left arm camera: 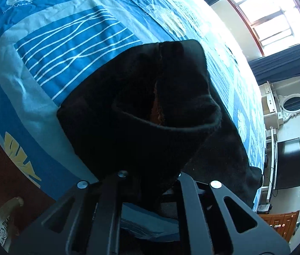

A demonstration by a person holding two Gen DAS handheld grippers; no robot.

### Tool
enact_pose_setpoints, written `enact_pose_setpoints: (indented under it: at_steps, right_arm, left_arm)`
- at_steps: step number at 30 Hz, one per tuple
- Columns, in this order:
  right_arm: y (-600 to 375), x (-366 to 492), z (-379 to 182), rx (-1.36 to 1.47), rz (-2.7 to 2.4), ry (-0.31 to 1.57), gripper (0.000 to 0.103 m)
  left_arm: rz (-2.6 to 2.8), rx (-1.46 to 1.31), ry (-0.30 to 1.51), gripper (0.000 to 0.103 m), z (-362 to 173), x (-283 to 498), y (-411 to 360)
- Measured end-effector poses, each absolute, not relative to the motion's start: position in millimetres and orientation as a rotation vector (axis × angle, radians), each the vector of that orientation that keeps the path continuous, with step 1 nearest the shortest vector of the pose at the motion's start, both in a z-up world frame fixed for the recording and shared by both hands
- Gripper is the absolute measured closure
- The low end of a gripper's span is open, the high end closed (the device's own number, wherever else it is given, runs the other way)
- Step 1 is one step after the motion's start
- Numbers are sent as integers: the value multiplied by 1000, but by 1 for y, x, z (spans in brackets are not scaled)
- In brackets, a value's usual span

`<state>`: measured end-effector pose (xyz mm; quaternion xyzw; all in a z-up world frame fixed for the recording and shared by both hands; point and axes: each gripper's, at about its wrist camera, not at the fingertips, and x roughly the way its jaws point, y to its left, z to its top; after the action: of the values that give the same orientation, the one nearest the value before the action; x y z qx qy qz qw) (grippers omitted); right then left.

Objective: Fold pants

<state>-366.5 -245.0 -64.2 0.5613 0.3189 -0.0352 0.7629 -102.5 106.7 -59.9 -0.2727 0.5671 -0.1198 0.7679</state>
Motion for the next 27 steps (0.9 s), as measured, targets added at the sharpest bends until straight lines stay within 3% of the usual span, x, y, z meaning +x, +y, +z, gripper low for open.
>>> enact_pose_setpoints:
  at_steps: [4, 8, 15, 17, 20, 23, 24, 27]
  right_arm:
    - [-249, -366, -94, 1274, -92, 725, 95]
    - [-246, -359, -86, 1198, -67, 743, 92]
    - [-242, -367, -62, 1084, -56, 811, 87]
    - [-241, -363, -57, 1077, -56, 820, 86]
    - [-236, -358, -50, 1062, -42, 818, 75]
    - [-229, -354, -49, 1047, -24, 814, 69]
    - [-228, -353, -47, 1037, -23, 812, 68]
    - [-226, -353, -47, 1028, -14, 812, 68]
  left_arm:
    - [-322, -647, 1210, 95, -76, -99, 119]
    - [-386, -604, 1177, 92, -60, -98, 118]
    - [-421, -516, 1060, 56, -9, -115, 148]
    - [-401, -543, 1049, 54, 0, -117, 158]
    - [-379, -529, 1027, 50, 16, -107, 161]
    - [-367, -428, 1027, 35, 37, -75, 142]
    - [-381, -385, 1049, 25, 40, -60, 136]
    - [-378, -321, 1183, 23, 30, -15, 121]
